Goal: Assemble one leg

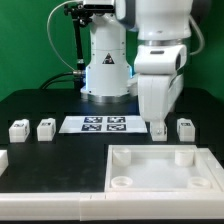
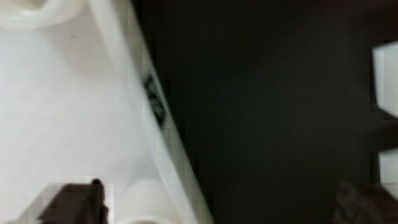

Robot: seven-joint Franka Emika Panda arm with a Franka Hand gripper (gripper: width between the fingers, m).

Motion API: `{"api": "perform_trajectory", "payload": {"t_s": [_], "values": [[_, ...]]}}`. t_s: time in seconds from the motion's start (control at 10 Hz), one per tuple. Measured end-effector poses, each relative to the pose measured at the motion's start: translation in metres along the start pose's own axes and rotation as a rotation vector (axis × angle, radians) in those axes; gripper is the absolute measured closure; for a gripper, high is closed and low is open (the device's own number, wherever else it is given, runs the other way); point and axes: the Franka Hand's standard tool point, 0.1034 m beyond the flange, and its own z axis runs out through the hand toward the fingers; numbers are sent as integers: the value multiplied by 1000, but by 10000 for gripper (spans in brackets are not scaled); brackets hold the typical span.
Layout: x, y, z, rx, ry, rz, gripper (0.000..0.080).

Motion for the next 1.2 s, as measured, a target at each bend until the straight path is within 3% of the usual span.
{"api": "perform_trajectory", "payload": {"t_s": [0.1,0.3,0.6,0.8,1.0,1.2], "values": [[13,-13,-5,-3,7,171,150],[16,-22,-3,-5,49,333,150],[17,-25,-2,20,56,620,150],[20,-44,3,51,38,936,150],[21,-67,7,64,-3,1022,150],[19,-65,8,68,-15,1003,150]]}}
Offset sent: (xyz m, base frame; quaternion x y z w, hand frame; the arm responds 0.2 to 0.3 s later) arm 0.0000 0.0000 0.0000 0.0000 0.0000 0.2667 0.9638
